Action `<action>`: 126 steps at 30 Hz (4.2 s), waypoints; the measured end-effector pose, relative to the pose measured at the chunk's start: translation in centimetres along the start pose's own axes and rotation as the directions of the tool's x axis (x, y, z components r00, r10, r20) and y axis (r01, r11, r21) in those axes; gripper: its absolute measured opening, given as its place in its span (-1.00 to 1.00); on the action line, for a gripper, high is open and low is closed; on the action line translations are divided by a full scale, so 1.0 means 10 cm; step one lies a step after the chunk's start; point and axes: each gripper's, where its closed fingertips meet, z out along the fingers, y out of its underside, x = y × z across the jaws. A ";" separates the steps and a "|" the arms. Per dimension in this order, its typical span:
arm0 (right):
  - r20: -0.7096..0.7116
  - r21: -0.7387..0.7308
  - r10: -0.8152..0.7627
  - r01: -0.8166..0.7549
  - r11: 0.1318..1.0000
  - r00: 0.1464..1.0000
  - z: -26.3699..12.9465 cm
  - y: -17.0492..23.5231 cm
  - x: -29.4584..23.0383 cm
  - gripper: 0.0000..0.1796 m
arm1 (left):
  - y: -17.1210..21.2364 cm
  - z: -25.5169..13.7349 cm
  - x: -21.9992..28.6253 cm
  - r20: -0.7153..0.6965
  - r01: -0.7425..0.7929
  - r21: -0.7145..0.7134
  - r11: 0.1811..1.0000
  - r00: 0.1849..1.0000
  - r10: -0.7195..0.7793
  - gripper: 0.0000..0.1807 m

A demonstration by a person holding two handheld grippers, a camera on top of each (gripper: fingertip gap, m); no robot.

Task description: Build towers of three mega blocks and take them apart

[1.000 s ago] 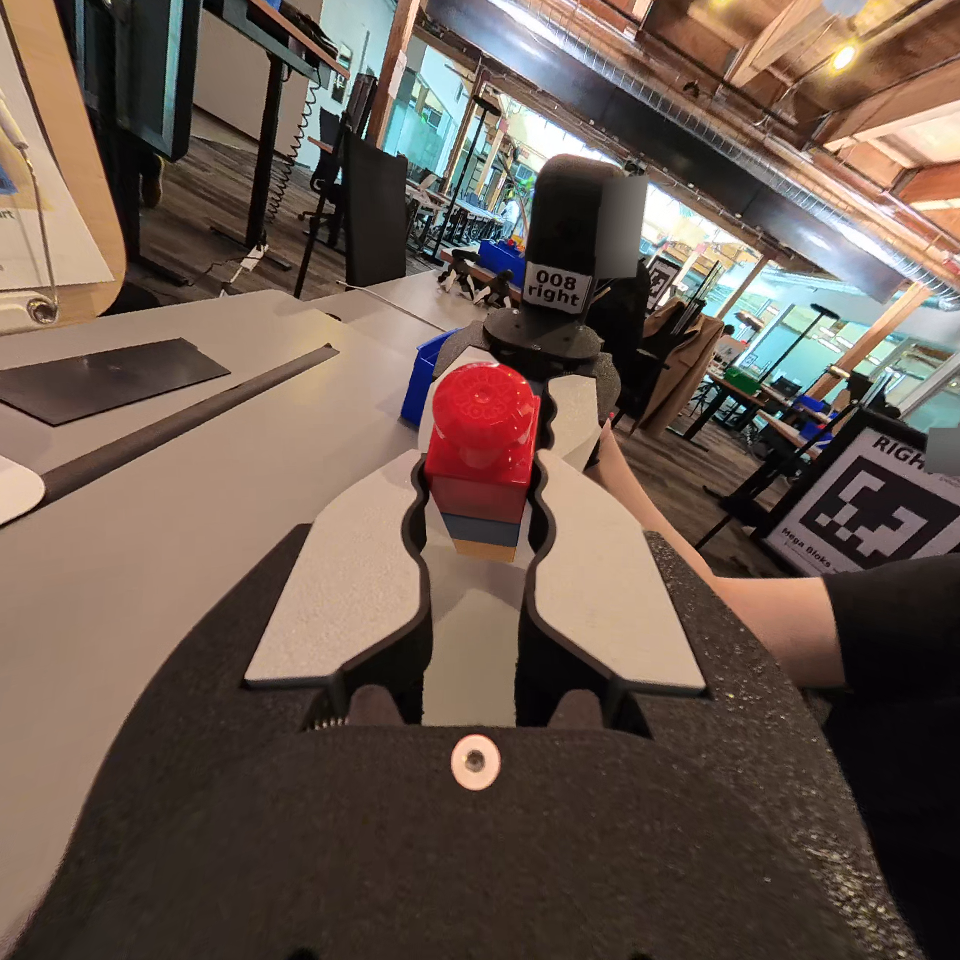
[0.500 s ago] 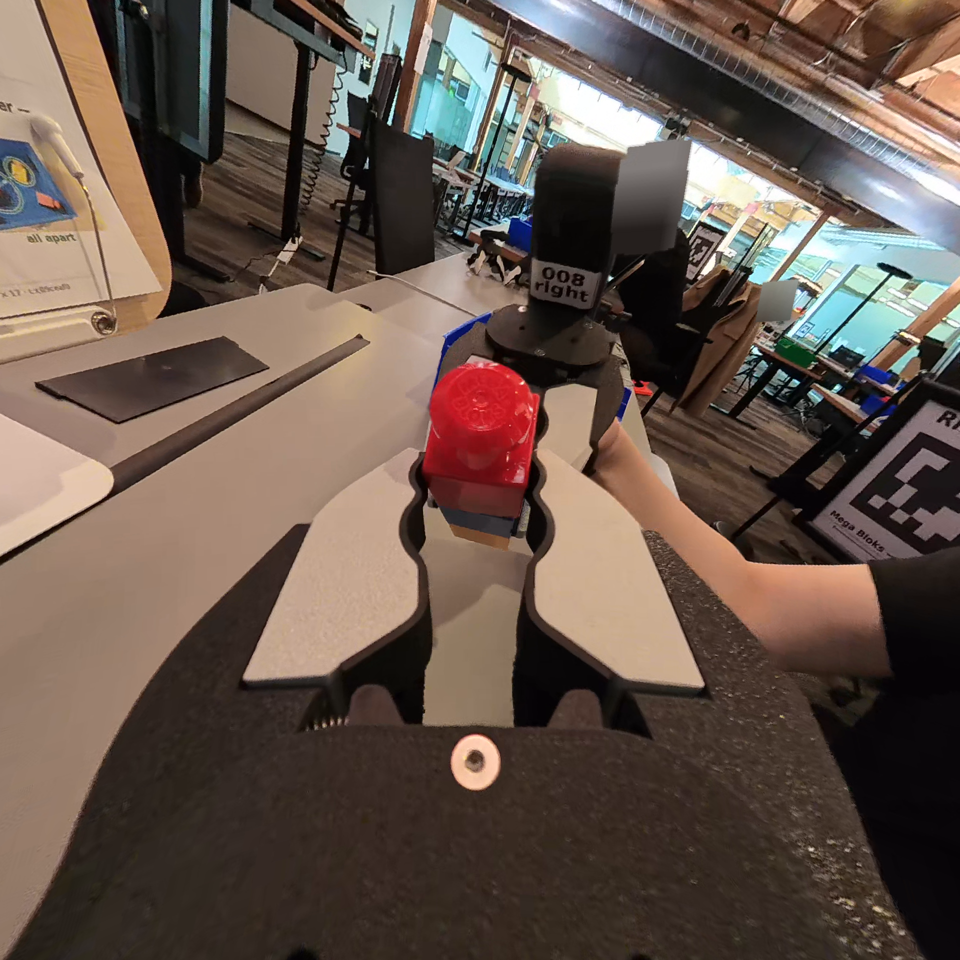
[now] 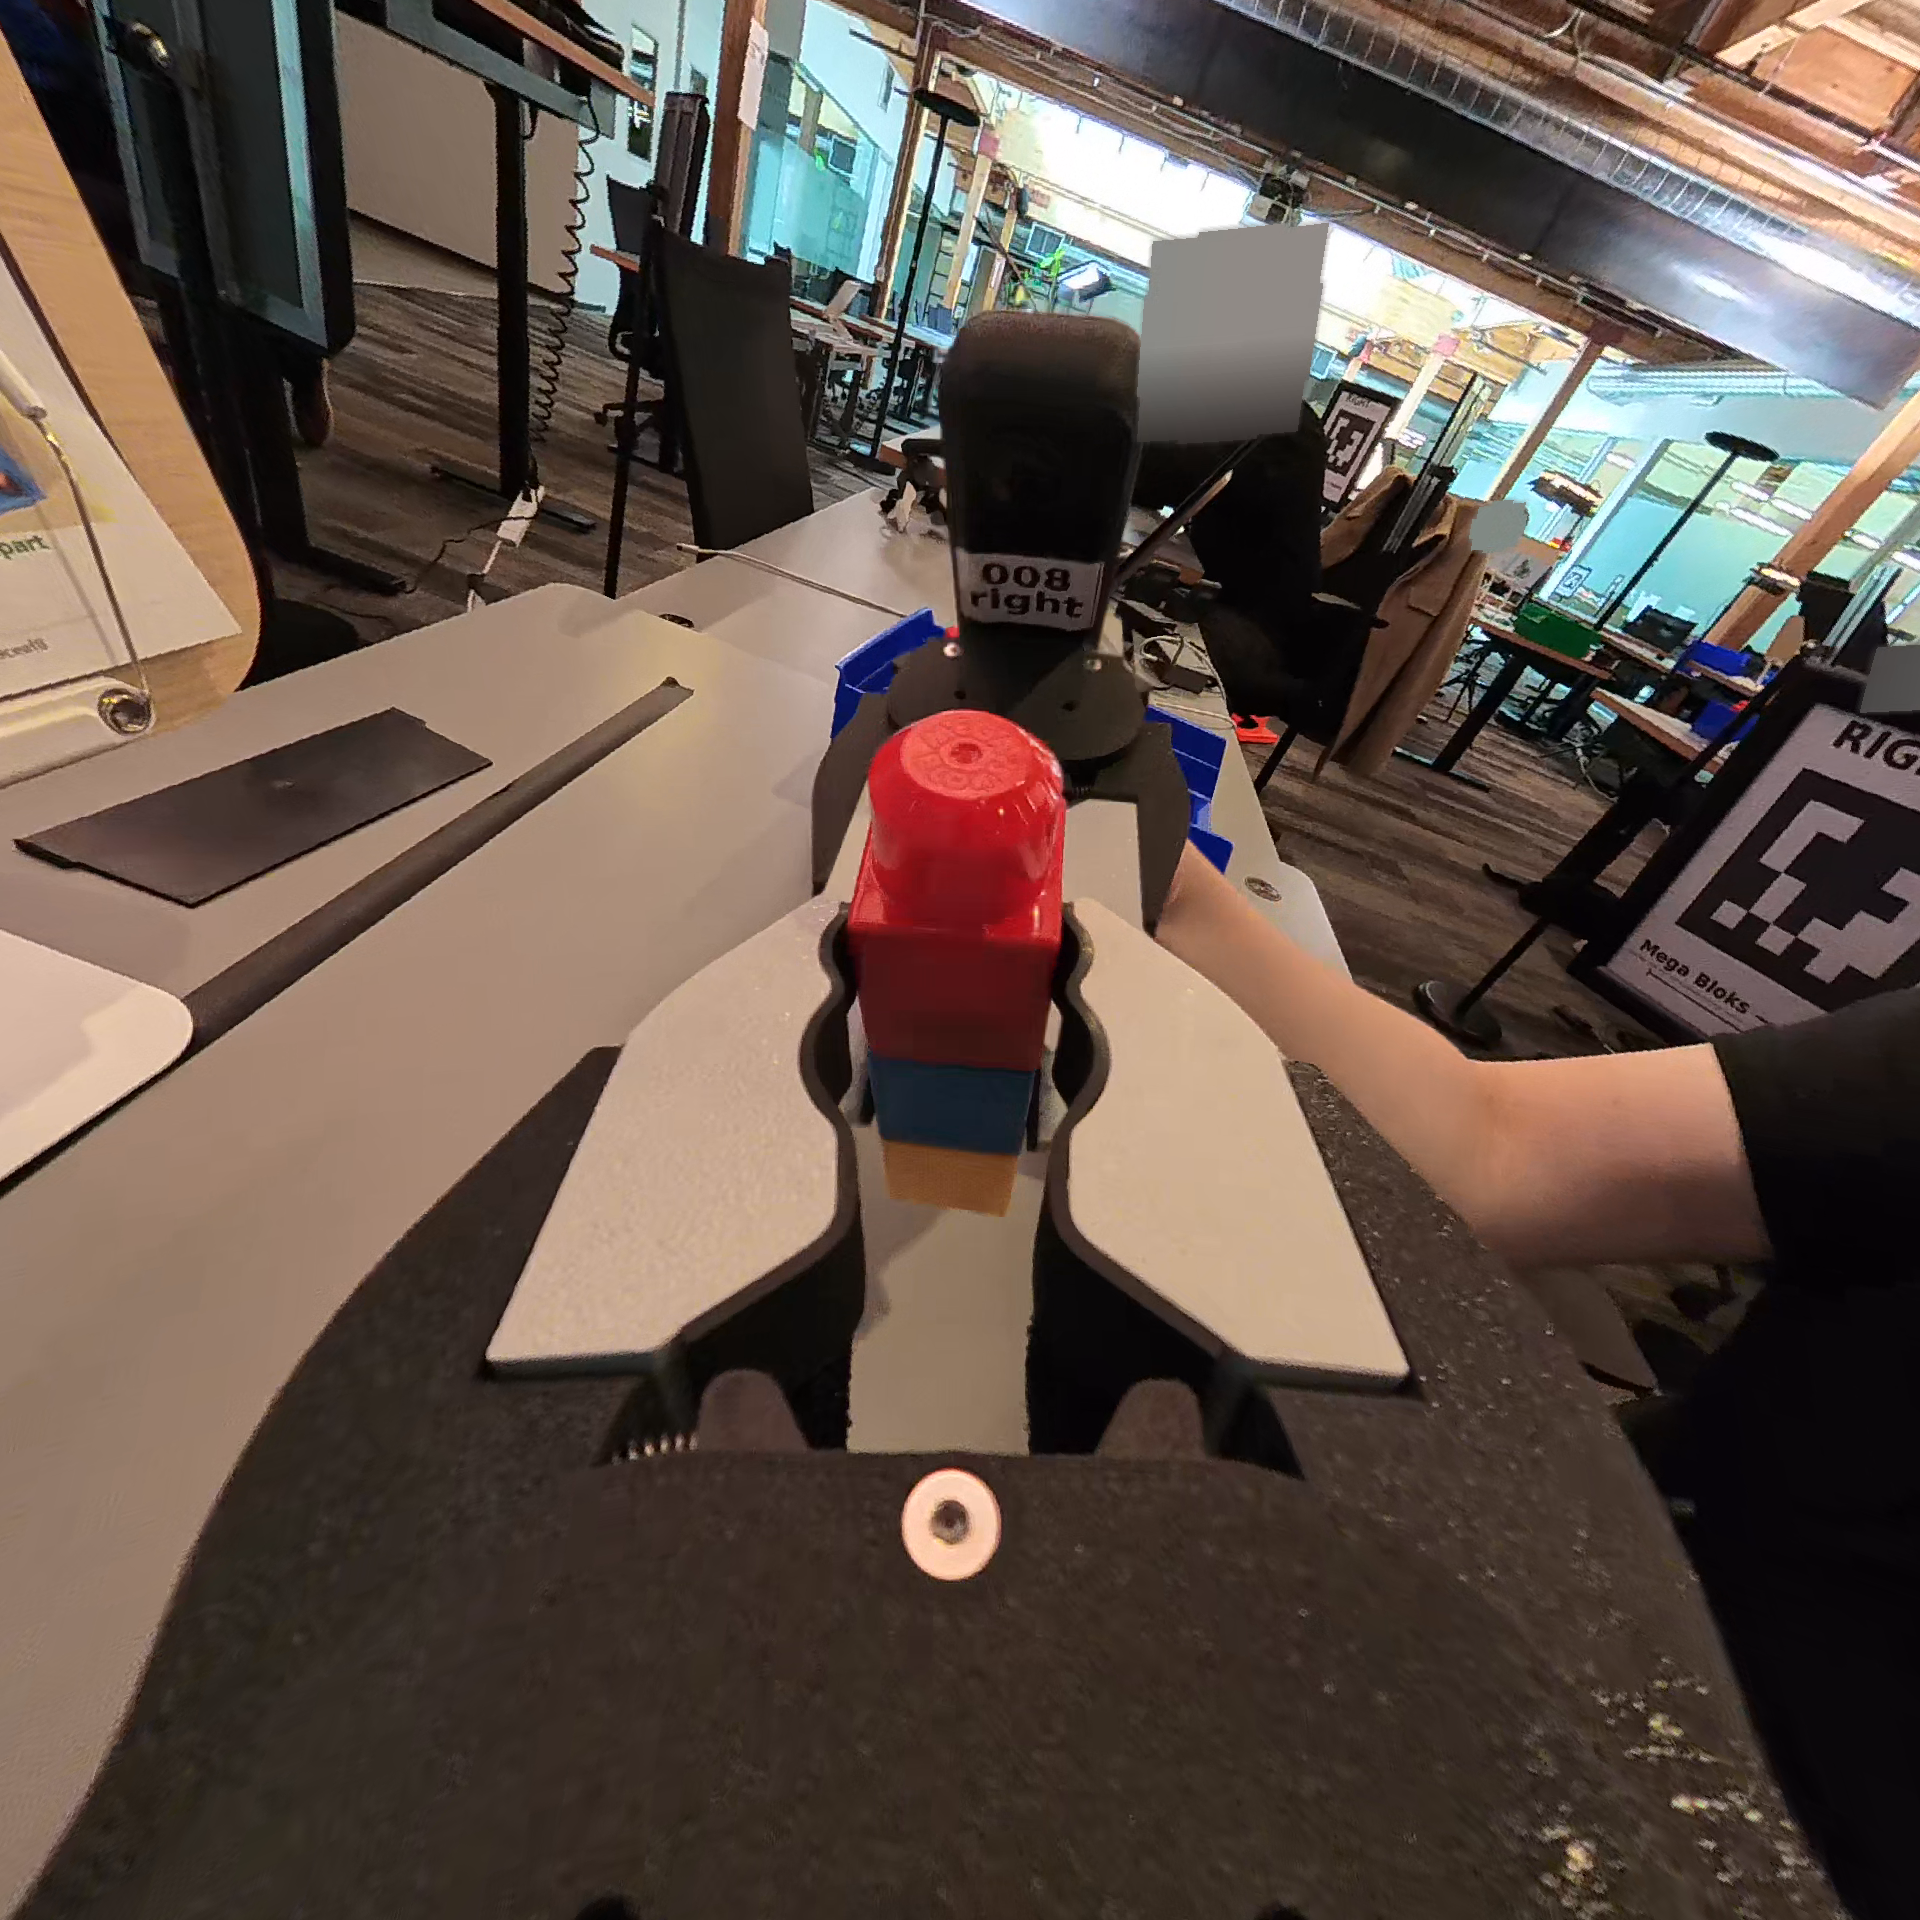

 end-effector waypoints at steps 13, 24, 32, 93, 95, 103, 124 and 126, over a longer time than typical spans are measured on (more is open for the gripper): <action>0.066 -0.025 0.006 -0.004 1.000 0.998 0.15 0.07 -0.06 -0.62 | 0.07 -0.01 0.02 0.006 -0.008 -0.075 0.997 1.000 0.008 -0.60; 0.084 -0.003 0.057 -0.056 0.998 0.995 0.14 0.02 -0.09 -0.60 | 0.03 -0.03 0.01 -0.030 0.084 -0.045 0.995 0.996 -0.085 -0.61; -0.075 -0.051 0.022 -0.026 0.998 0.997 -0.01 -0.01 -0.01 -0.46 | 0.14 0.04 0.01 -0.010 0.083 -0.116 0.990 0.996 -0.084 -0.61; -0.904 0.427 0.393 -0.296 0.855 -0.169 -4.34 2.66 -0.34 -0.60 | -0.68 -0.71 0.42 0.015 -0.080 0.154 0.985 0.997 0.079 -0.52; -0.901 0.434 0.395 -0.306 0.848 -0.182 -4.33 2.72 -0.32 -0.60 | -0.67 -0.71 0.41 0.013 -0.077 0.149 0.986 0.997 0.076 -0.52; -0.925 0.372 0.303 -0.377 0.848 -0.229 -4.37 2.85 -0.35 -0.60 | -0.69 -0.74 0.40 0.013 -0.074 0.160 0.984 0.997 0.073 -0.52; -0.928 0.351 0.274 -0.347 0.870 -0.252 -4.30 2.17 -1.03 -0.36 | -0.74 -0.86 0.37 0.039 -0.077 0.179 0.981 0.997 0.071 -0.52; -0.933 0.324 0.245 -0.323 0.889 -0.263 -4.32 1.84 -1.16 -0.41 | -0.75 -0.87 0.36 0.036 -0.074 0.186 0.980 0.997 0.068 -0.52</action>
